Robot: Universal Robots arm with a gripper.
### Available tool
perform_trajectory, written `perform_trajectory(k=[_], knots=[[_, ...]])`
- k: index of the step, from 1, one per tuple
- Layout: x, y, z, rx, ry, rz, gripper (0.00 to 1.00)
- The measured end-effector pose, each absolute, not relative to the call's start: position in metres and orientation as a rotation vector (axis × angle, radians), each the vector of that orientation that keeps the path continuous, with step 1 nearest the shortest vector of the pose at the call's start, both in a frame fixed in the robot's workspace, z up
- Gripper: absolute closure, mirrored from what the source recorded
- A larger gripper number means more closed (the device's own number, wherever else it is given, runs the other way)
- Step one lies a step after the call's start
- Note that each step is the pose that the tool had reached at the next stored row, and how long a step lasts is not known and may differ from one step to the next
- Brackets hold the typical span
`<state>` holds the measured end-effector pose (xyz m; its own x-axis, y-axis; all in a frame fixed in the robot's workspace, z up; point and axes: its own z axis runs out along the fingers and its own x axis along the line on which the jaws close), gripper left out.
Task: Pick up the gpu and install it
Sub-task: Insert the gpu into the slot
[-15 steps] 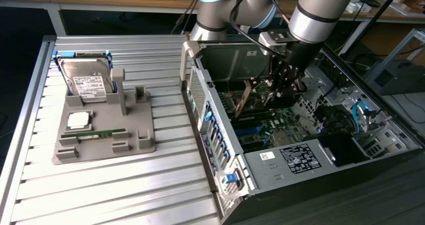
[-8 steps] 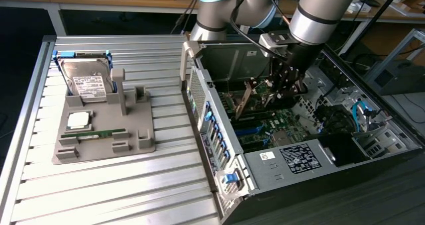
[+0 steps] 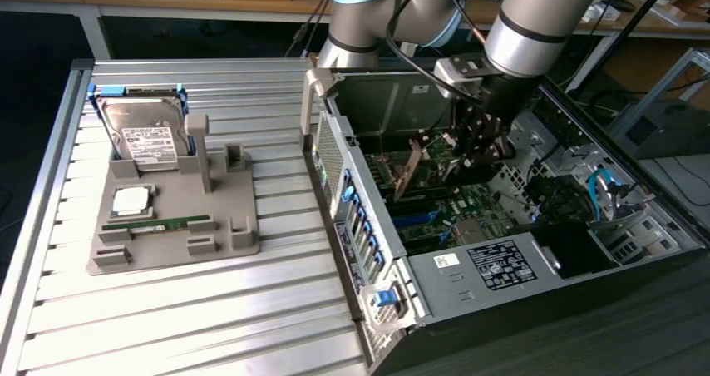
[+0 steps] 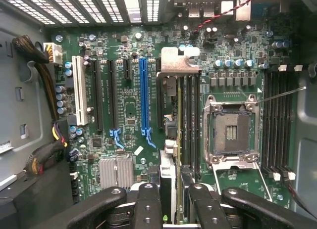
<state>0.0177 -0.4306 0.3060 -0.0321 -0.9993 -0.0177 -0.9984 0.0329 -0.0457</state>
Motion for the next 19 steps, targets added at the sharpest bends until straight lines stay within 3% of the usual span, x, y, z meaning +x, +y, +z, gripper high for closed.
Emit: perform_trajectory(k=[19], knots=[[0.013, -0.446, 0.306, -2.154, 2.225, -0.032, 0.73]])
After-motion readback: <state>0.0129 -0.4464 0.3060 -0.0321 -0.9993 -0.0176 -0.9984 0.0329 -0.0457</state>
